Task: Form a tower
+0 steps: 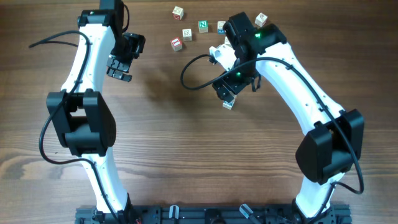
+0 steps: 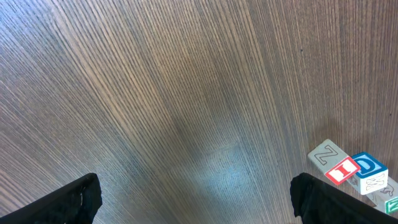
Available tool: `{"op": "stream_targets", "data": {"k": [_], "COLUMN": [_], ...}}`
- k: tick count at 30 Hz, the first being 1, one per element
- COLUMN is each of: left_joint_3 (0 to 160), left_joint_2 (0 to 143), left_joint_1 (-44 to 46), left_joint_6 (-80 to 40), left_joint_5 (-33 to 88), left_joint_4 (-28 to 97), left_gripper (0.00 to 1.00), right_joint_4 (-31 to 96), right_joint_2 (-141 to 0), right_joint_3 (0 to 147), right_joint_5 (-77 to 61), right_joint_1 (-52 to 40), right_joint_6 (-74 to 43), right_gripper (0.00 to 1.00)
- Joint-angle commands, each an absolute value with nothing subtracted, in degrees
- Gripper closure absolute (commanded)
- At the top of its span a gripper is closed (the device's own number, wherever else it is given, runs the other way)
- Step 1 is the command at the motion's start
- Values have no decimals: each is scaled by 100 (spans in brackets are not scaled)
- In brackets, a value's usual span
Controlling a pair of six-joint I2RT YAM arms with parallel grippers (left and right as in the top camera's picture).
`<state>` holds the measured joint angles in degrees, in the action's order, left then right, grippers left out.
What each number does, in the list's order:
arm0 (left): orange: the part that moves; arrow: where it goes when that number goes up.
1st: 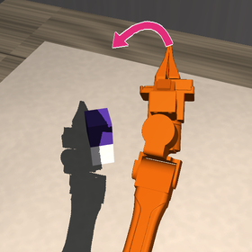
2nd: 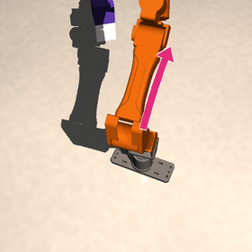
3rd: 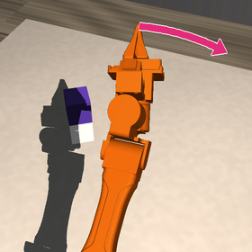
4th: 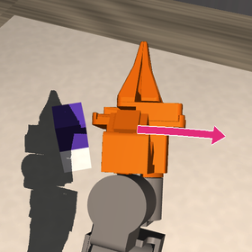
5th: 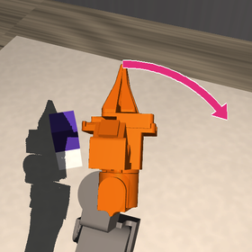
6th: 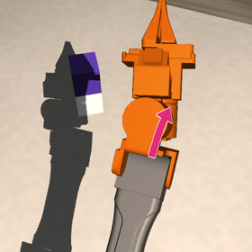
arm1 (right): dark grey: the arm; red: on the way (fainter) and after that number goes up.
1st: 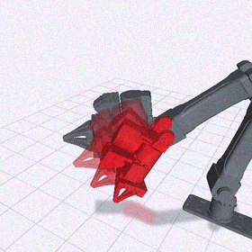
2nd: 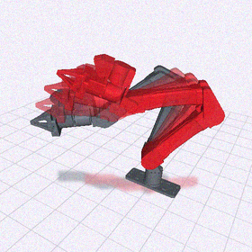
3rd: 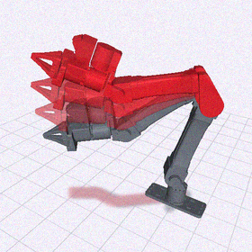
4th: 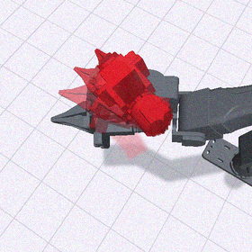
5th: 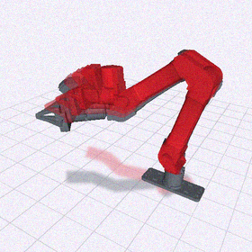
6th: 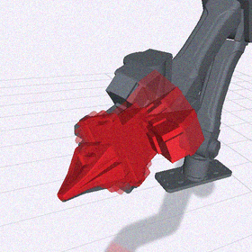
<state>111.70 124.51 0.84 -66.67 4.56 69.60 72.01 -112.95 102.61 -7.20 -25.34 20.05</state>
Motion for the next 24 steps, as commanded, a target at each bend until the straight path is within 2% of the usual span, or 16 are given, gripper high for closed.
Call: {"op": "stream_targets", "data": {"k": [1, 5, 11, 17, 24], "left_joint_3": [11144, 11144, 11144, 11144, 11144], "left_joint_2": [12278, 12278, 12278, 12278, 12278], "left_joint_1": [62, 62, 62, 62, 62], "left_joint_6": [-6600, -6600, -6600, -6600, -6600], "left_joint_5": [399, 399, 401, 399, 401], "left_joint_4": [6963, 6963, 6963, 6963, 6963], "left_gripper": [0, 0, 0, 0, 0], "right_joint_4": [7183, 7183, 7111, 7116, 7183], "right_joint_2": [-11677, -11815, -11913, -11939, -12025], "right_joint_3": [10383, 10381, 10239, 10195, 10186], "right_joint_5": [-886, -886, -884, -886, -886], "right_joint_1": [-2552, -2547, -2541, -2464, -2445], "right_joint_6": [2145, 2145, 2117, 2091, 2080], "right_gripper": [0, 0, 9, 11, 19]}}
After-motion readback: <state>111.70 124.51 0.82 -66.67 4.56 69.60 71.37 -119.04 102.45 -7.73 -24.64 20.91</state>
